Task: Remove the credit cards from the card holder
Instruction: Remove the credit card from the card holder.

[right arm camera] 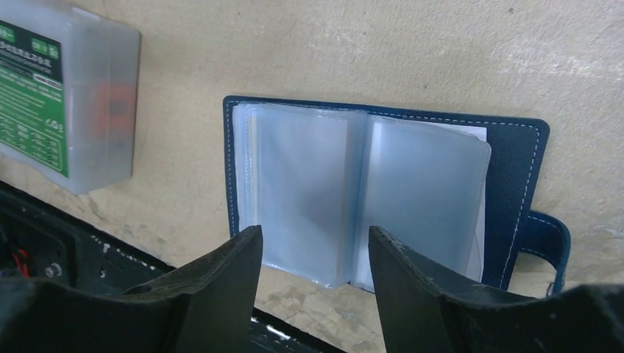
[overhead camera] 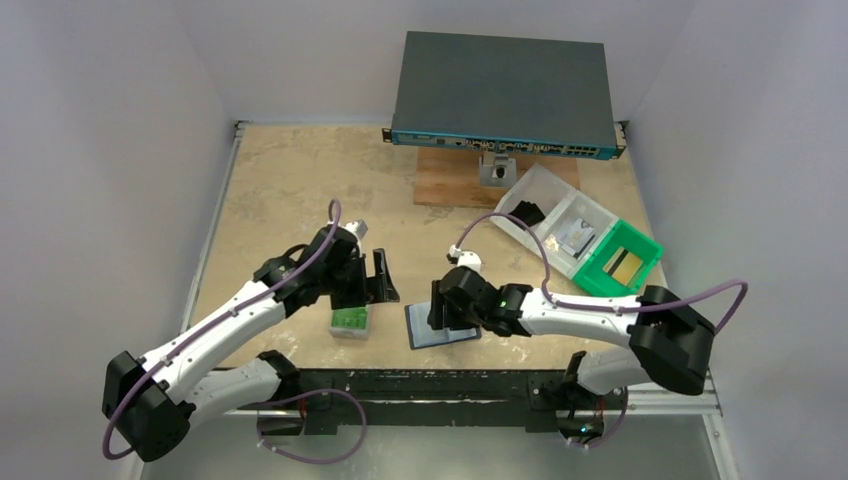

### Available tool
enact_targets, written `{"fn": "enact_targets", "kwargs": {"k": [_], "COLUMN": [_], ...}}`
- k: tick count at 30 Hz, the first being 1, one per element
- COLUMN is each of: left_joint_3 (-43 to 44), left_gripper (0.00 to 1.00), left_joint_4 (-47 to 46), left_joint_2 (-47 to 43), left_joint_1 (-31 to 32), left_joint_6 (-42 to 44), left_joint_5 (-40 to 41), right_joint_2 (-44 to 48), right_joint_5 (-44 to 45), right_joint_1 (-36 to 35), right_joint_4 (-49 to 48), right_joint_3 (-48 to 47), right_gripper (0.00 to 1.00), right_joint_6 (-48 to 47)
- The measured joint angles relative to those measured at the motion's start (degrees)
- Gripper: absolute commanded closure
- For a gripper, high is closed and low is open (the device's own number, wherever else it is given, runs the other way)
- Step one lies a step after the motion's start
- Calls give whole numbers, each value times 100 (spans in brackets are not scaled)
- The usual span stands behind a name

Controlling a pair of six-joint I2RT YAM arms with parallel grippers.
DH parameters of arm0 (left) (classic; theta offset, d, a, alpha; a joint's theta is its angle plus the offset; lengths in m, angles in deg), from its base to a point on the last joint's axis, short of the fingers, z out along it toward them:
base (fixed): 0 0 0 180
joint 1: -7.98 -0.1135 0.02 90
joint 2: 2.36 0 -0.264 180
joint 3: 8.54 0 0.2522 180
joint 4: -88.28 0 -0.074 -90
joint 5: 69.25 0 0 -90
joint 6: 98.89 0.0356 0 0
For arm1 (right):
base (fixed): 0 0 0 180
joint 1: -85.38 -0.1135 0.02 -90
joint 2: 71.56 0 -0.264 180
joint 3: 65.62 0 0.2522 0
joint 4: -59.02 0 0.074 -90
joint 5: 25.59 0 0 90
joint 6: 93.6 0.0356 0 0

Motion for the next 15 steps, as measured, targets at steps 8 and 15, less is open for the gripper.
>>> {"fn": "enact_targets", "kwargs": {"k": [8,15], "left_joint_3": [-105,-186], "left_gripper": [15,15], "left_joint_4": [-111,-293], "left_joint_2": [96,264], "left_joint_1": [0,0], "left_joint_6": [-7,-17], "left_joint_5": [-24,-66], "right_joint_2": [-664,-1008], "right_joint_5": [61,157], "right_joint_1": [-157,-295], "right_joint_4": [35,48], "right_joint_3": [-319,-612], "right_gripper": [45,50], "right_joint_6": [-83,-153]}}
